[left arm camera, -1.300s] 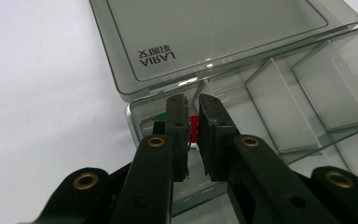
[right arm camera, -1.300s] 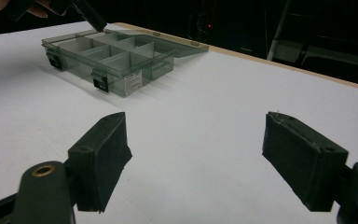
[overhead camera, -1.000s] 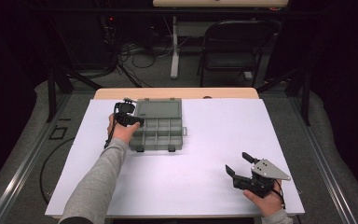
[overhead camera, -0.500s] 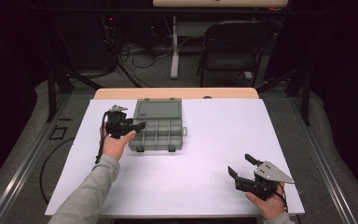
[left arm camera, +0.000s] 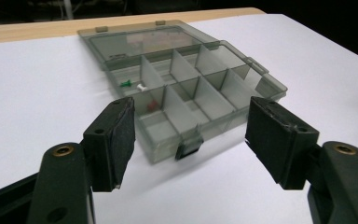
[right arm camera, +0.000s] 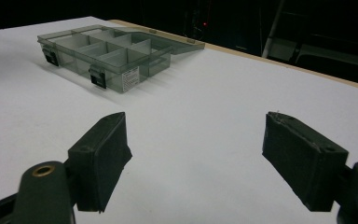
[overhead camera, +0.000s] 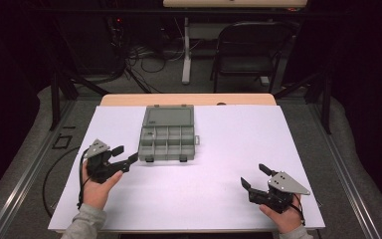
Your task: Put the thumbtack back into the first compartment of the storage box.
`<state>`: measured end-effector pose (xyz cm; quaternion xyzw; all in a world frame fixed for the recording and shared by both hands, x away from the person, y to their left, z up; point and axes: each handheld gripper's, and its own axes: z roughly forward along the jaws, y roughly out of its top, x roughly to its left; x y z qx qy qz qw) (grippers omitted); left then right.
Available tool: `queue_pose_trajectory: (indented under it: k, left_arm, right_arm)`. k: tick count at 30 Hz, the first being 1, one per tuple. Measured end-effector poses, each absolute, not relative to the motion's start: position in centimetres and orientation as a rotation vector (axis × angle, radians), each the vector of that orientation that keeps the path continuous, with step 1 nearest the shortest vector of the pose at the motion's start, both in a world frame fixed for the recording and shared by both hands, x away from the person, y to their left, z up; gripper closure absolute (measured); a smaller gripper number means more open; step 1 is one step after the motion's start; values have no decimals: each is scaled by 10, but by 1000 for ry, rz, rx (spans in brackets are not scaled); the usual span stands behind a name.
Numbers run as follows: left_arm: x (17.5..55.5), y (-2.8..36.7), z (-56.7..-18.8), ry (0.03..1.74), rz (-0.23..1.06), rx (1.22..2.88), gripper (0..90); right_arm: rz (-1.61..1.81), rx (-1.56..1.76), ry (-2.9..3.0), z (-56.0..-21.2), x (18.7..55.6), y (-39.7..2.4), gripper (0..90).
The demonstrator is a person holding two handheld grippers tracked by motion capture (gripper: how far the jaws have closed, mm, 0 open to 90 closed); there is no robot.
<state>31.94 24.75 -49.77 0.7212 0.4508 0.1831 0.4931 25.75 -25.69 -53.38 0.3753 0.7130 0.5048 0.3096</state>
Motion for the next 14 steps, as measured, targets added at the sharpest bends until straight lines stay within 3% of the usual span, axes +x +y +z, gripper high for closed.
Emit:
queue_pose_trajectory:
  k: [6,14]
  left_arm:
    - [304,265,-516,1095,456,1715,307]
    - [316,274,-530,1164,454,1732,308]
  right_arm:
    - [1329,996,1881,-535,258,-258,216]
    - [1278,1024,1918,-539,263,-259,209]
